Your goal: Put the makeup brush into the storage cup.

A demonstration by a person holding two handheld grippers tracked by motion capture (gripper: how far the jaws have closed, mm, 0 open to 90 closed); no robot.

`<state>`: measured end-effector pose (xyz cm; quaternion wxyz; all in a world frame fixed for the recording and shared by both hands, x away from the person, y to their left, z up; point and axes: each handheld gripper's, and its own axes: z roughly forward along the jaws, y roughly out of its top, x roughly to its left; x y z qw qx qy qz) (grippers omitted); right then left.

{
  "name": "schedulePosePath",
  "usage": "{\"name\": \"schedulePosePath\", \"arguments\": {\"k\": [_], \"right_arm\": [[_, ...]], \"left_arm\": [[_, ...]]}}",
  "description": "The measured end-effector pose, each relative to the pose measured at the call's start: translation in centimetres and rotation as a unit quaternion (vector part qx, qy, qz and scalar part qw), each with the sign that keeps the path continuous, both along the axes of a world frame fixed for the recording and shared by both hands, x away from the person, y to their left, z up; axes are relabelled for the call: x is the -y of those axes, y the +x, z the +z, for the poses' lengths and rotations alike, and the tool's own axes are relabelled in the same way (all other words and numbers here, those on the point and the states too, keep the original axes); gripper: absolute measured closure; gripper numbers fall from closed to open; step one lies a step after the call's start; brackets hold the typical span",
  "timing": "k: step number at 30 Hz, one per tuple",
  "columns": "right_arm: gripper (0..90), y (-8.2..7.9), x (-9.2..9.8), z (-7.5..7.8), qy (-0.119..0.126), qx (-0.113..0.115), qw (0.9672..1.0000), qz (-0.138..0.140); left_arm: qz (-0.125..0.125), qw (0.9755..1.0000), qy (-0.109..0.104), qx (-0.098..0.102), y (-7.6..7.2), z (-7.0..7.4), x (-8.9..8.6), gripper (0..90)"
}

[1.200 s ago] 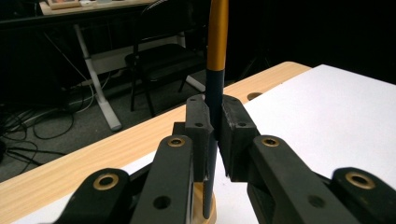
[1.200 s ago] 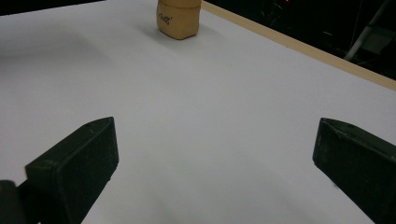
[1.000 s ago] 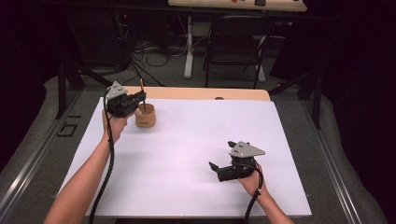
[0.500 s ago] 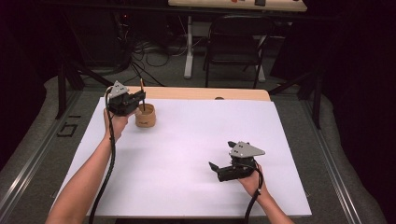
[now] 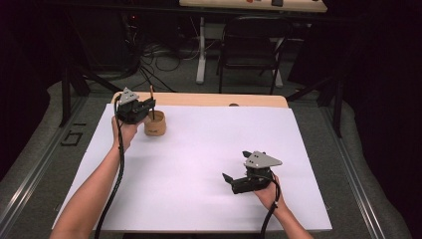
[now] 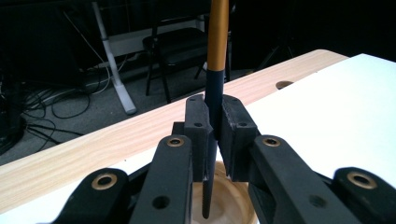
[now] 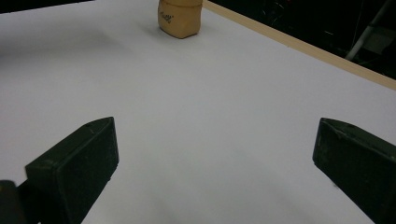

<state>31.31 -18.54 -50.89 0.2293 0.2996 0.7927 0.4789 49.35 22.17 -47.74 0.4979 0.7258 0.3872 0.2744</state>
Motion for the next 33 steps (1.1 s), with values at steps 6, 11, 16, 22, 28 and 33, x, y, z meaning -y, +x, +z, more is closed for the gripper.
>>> {"name": "schedulePosePath", "arguments": {"k": [6, 11, 16, 22, 28, 33], "right_arm": [[0.0, 0.0, 0.0, 0.0, -0.001, -0.001, 1.0, -0.001], [0.0, 0.0, 0.0, 0.0, 0.0, 0.0, 1.0, -0.001], [0.0, 0.0, 0.1, 0.0, 0.0, 0.0, 1.0, -0.001], [0.0, 0.1, 0.2, 0.1, 0.0, 0.003, 1.0, -0.002], [0.0, 0.0, 0.3, 0.2, 0.004, 0.005, 1.0, -0.002], [0.0, 0.0, 0.4, 0.3, 0.009, 0.006, 0.9999, -0.005]], "left_arm": [[0.002, 1.0, 0.0, -0.004, 0.3, -0.4, 0.1, 81.8], [0.004, 0.9999, -0.009, -0.013, 0.4, -0.5, -0.1, 75.0], [0.007, 0.9995, -0.012, -0.028, 0.1, -0.5, -0.3, 30.9], [-0.002, 0.9998, -0.005, -0.017, -0.9, 0.2, -0.4, 13.0], [-0.013, 0.9999, 0.005, -0.011, -2.2, 0.7, -0.4, 7.5], [-0.023, 0.9996, 0.012, -0.01, -3.4, 0.9, -0.7, 6.1]]}}
